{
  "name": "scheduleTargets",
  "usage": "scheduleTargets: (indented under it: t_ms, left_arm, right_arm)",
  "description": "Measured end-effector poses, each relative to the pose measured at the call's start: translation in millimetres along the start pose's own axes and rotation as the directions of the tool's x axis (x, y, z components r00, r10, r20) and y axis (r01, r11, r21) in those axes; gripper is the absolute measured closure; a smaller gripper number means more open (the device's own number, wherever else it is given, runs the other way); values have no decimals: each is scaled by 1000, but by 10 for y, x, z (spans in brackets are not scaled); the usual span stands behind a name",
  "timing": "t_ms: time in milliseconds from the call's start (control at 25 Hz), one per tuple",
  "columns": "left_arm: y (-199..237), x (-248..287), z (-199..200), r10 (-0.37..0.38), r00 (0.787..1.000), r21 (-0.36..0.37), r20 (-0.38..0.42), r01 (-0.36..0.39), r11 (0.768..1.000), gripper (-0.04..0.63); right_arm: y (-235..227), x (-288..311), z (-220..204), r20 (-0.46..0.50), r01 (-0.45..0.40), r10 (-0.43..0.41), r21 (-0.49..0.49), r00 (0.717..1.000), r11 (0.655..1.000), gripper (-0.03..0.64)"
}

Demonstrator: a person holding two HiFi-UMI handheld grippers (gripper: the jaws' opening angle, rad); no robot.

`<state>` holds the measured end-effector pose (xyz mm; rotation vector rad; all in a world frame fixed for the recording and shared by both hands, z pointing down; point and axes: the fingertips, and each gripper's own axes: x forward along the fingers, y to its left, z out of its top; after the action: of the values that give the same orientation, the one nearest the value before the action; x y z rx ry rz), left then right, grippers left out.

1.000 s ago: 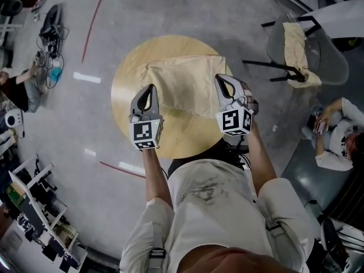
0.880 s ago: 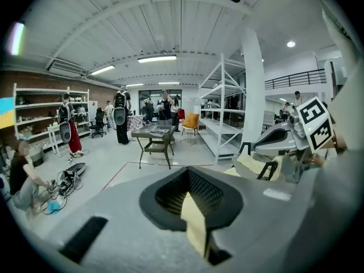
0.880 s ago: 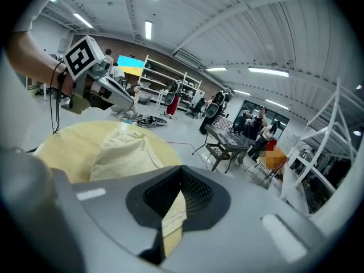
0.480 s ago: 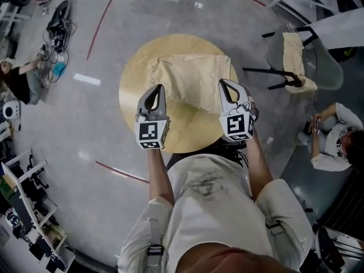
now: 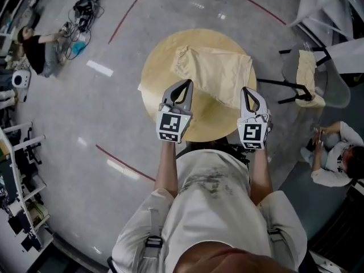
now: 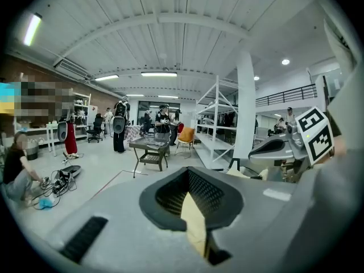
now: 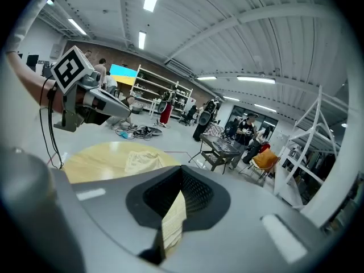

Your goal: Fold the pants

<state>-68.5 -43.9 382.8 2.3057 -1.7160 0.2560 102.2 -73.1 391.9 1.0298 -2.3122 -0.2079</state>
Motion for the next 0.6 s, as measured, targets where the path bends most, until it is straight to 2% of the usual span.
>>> scheduleTargets:
  t_ms: [320,600]
  left_arm:
    - [-165,-534,-33,-9,1000,-2,9,9,1000,588]
    - [-383,-575,23,64,998,-16,16,-64,998,588]
  right_arm:
    - [368,-336,150,30,-14,14,-20,999,1000,609]
    - [277,-427,25,47,-93,96,-64,994,994,609]
